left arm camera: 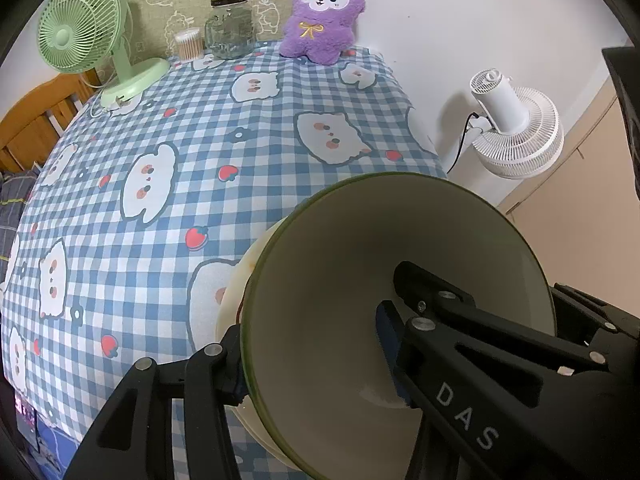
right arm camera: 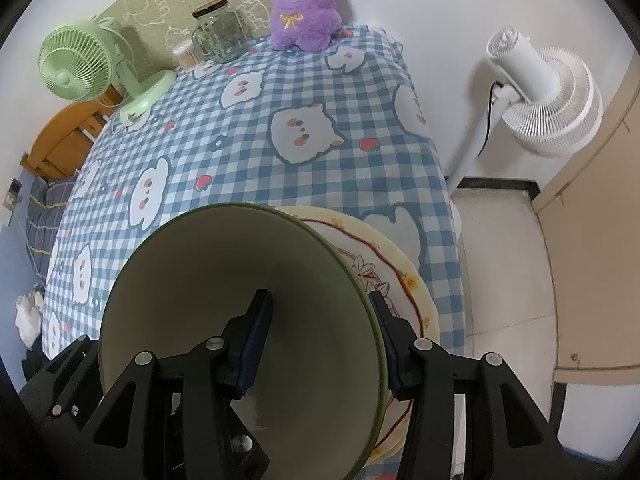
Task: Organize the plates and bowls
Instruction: 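Lower the bowl stack onto the white plate stack with both tools, then open both tools and pull them back from the stacked bowls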
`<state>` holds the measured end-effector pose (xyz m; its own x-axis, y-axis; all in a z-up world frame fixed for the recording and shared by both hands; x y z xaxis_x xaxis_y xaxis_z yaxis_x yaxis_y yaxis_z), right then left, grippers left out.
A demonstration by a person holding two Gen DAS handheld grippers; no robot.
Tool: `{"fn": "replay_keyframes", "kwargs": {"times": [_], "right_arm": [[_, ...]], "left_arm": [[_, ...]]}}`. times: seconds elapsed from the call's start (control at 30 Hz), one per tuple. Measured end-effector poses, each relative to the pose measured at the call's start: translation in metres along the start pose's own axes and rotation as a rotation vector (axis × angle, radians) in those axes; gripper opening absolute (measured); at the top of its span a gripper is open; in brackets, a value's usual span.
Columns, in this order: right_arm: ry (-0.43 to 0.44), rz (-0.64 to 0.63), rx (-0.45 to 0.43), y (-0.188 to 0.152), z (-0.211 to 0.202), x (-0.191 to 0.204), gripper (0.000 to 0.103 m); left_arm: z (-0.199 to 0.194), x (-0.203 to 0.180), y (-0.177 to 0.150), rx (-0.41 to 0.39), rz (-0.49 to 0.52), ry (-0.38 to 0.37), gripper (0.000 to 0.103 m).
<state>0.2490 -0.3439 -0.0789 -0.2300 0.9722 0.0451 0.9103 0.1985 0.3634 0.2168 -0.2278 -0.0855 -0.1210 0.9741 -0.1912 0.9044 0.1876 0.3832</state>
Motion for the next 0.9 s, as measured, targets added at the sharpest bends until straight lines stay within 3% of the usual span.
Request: {"fn": "replay_keyframes", "kwargs": {"times": [0.07, 0.17, 0.33, 0.53, 0.9], "right_arm": [[-0.048, -0.009, -0.029, 0.0, -0.005, -0.001, 0.073], [-0.062, 0.019, -0.027, 0.0, -0.008, -0.007, 0.081], [-0.049, 0.013, -0.054, -0.002, -0.02, -0.008, 0.084], [-0.077, 0.035, -0.111, -0.001, -0.048, -0.003, 0.089], [-0.121, 0.091, -0.21, -0.007, -0.098, 0.04, 0.091]], "left_arm": [[-0.003, 0.001, 0.0, -0.014, -0.002, 0.018, 0.068], [-0.008, 0.002, 0.003, -0.037, 0.011, 0.039, 0.076], [-0.018, 0.001, 0.003, -0.05, 0.041, 0.038, 0.078], [-0.039, 0.003, 0.007, -0.112, 0.077, 0.036, 0.087], [-0.09, 0.035, 0.008, -0.23, 0.131, 0.024, 0.094]]}}
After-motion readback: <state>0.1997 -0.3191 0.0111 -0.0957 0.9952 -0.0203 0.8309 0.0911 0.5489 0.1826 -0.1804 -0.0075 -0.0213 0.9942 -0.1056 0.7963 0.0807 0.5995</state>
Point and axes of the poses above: each gripper's, at about its wrist camera, not at the fingertips, and z roughly the way its jaws point, x to its left, y to its top, the point moved 3 cm from there along z, roughly the way its jaws point, and after that the axes turned 7 degrees about -z, right-handed, at the moved point
